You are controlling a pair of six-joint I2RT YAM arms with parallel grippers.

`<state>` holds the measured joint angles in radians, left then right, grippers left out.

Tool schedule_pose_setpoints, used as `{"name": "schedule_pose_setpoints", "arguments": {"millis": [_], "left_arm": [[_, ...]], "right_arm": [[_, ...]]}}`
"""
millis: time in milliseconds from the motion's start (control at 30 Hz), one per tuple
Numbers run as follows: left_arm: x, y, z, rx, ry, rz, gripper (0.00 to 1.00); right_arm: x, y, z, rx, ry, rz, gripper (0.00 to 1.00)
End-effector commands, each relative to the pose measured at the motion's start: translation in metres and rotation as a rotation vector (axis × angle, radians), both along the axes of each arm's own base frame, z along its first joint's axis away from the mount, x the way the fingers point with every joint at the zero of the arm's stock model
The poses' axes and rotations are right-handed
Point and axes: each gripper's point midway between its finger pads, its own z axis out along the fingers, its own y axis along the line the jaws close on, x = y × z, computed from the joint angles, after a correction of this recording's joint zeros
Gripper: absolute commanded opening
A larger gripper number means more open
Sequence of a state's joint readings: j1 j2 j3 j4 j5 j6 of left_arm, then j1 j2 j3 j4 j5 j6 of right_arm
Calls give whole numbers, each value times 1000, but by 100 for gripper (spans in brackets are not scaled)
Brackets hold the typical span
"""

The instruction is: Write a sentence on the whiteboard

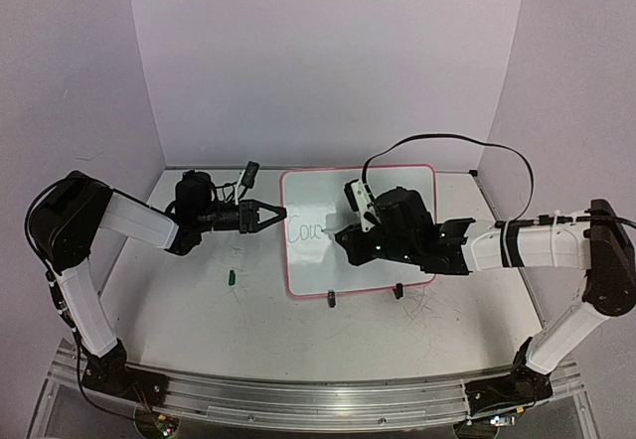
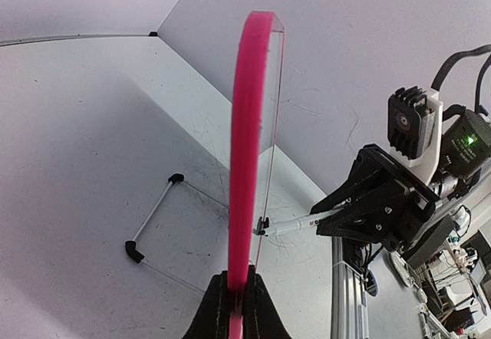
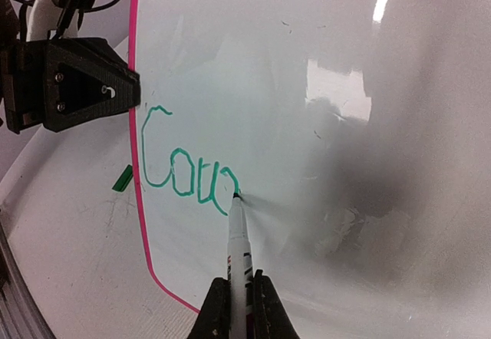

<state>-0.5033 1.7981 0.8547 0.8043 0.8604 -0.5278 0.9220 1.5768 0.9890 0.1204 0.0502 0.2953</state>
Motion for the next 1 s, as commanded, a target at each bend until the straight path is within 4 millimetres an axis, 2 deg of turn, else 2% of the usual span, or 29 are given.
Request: {"name": "schedule_pose_setpoints", "arguments": {"millis": [0, 967], "left_arm": [[-15, -7, 24, -37, -48, -63, 0], [-15, -7, 24, -38, -48, -65, 0]], "right_arm": [[-2, -6, -7, -12, 14, -23, 0], [-7, -5, -11, -15, 30, -20, 0]]}}
